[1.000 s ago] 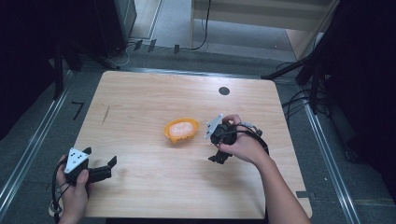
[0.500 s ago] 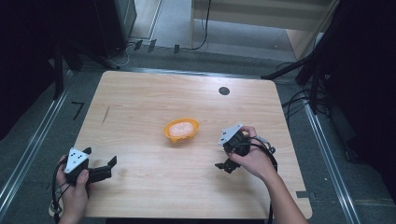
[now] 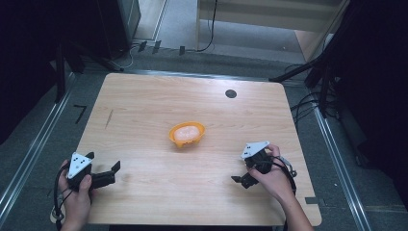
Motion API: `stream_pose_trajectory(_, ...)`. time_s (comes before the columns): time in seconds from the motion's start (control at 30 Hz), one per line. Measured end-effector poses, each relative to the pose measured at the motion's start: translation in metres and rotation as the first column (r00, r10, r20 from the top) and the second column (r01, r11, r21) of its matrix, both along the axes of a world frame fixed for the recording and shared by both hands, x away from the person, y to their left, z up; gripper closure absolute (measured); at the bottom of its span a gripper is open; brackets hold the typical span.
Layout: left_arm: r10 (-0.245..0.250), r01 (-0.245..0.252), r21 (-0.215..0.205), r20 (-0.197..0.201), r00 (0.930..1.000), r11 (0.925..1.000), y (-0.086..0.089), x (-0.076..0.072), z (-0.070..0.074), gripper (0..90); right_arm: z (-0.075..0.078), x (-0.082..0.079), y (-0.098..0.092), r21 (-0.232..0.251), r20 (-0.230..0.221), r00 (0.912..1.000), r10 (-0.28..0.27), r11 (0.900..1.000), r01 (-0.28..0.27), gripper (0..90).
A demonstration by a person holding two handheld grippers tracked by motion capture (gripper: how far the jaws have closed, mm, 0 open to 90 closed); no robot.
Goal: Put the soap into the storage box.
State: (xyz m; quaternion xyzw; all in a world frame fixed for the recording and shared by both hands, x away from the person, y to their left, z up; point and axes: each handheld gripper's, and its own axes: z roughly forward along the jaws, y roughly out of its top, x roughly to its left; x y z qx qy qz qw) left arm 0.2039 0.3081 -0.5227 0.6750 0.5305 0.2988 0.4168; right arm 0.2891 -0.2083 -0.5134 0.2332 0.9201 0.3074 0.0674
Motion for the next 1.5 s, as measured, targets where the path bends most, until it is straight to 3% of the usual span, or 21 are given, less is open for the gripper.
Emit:
stream_pose_trajectory(0.17, 0.002, -0.002, 0.001, 0.001, 1.0, 1.0, 0.0, 0.0, 0.0, 0.0, -0.005, -0.007, -0.012, 0.038, 0.003, 0.9993, -0.037, 0.999, 0.037, 0.0)
stream_pose_trajectory(0.33, 0.002, -0.002, 0.002, 0.001, 1.0, 1.0, 0.0, 0.0, 0.0, 0.0, -0.011, -0.014, -0.03, 0.076, 0.027, 0.9932, -0.113, 0.991, 0.111, 0.0)
stream_pose_trajectory(0.4, 0.002, -0.002, 0.005, 0.001, 1.0, 1.0, 0.0, 0.0, 0.0, 0.0, -0.013, -0.018, -0.041, 0.113, 0.031, 0.9888, -0.146, 0.983, 0.142, 0.0)
stream_pose_trajectory(0.57, 0.0, 0.0, 0.009, 0.002, 1.0, 1.0, -0.001, 0.0, 0.0, 0.0, -0.017, -0.026, -0.059, 0.139, 0.051, 0.9777, -0.204, 0.971, 0.195, 0.0)
stream_pose_trajectory(0.63, 0.001, -0.001, 0.01, 0.002, 1.0, 0.9999, -0.001, 0.0, 0.0, 0.1, -0.018, -0.032, -0.072, 0.18, 0.048, 0.9684, -0.245, 0.956, 0.233, 0.0)
stream_pose_trajectory(0.7, 0.002, -0.002, 0.011, 0.001, 1.0, 0.9999, -0.001, 0.0, 0.0, 0.1, -0.019, -0.033, -0.075, 0.186, 0.051, 0.9668, -0.25, 0.954, 0.237, 0.0)
stream_pose_trajectory(0.73, 0.002, -0.002, 0.014, 0.001, 1.0, 0.9999, -0.001, 0.0, 0.0, 0.0, -0.02, -0.037, -0.083, 0.194, 0.05, 0.9604, -0.274, 0.946, 0.26, 0.0)
stream_pose_trajectory(0.97, 0.003, -0.003, 0.015, 0.001, 1.0, 0.9999, -0.001, 0.0, 0.0, 0.0, -0.028, -0.049, -0.102, 0.208, 0.062, 0.9453, -0.32, 0.931, 0.302, 0.0)
stream_pose_trajectory(1.0, 0.003, -0.003, 0.014, 0.003, 1.0, 0.9999, -0.001, 0.0, 0.0, 0.0, -0.028, -0.051, -0.104, 0.214, 0.057, 0.9408, -0.334, 0.925, 0.315, 0.0)
stream_pose_trajectory(1.07, 0.004, -0.004, 0.015, 0.001, 1.0, 0.9999, -0.001, 0.0, 0.0, 0.0, -0.029, -0.052, -0.107, 0.22, 0.061, 0.9393, -0.338, 0.923, 0.317, 0.0)
stream_pose_trajectory(1.1, 0.004, -0.004, 0.015, 0.001, 1.0, 0.9999, -0.001, 0.0, 0.0, 0.1, -0.031, -0.056, -0.113, 0.224, 0.063, 0.9318, -0.357, 0.915, 0.336, 0.0)
stream_pose_trajectory(1.2, 0.003, -0.003, 0.014, 0.002, 1.0, 0.9999, -0.001, 0.0, 0.0, 0.0, -0.031, -0.06, -0.117, 0.23, 0.063, 0.9267, -0.37, 0.909, 0.348, 0.0)
stream_pose_trajectory(1.23, 0.002, -0.002, 0.014, 0.002, 1.0, 0.9999, -0.001, 0.0, 0.0, 0.0, -0.033, -0.065, -0.122, 0.239, 0.068, 0.9179, -0.391, 0.9, 0.365, 0.0)
stream_pose_trajectory(1.3, 0.002, -0.002, 0.014, 0.003, 1.0, 0.9999, -0.001, 0.0, 0.0, 0.0, -0.034, -0.066, -0.123, 0.242, 0.072, 0.9138, -0.4, 0.896, 0.373, 0.0)
stream_pose_trajectory(1.37, 0.003, -0.003, 0.015, 0.003, 1.0, 0.9999, -0.001, 0.0, 0.0, 0.0, -0.036, -0.072, -0.13, 0.263, 0.071, 0.899, -0.432, 0.878, 0.401, 0.0)
stream_pose_trajectory(1.4, 0.003, -0.003, 0.015, 0.003, 1.0, 0.9999, -0.001, 0.0, 0.0, 0.0, -0.036, -0.072, -0.13, 0.263, 0.071, 0.899, -0.432, 0.878, 0.401, 0.0)
stream_pose_trajectory(1.43, 0.002, -0.002, 0.015, 0.003, 1.0, 0.9999, -0.001, 0.0, 0.0, 0.0, -0.036, -0.074, -0.132, 0.275, 0.077, 0.8936, -0.442, 0.871, 0.408, 0.0)
stream_pose_trajectory(1.47, 0.001, -0.001, 0.013, 0.004, 1.0, 0.9999, -0.001, -0.001, 0.0, 0.1, -0.038, -0.079, -0.136, 0.289, 0.085, 0.88, -0.467, 0.857, 0.427, 0.0)
stream_pose_trajectory(1.5, 0.003, -0.003, 0.012, 0.005, 1.0, 0.9999, -0.001, -0.001, 0.0, 0.0, -0.038, -0.082, -0.137, 0.294, 0.09, 0.8732, -0.479, 0.85, 0.436, 0.0)
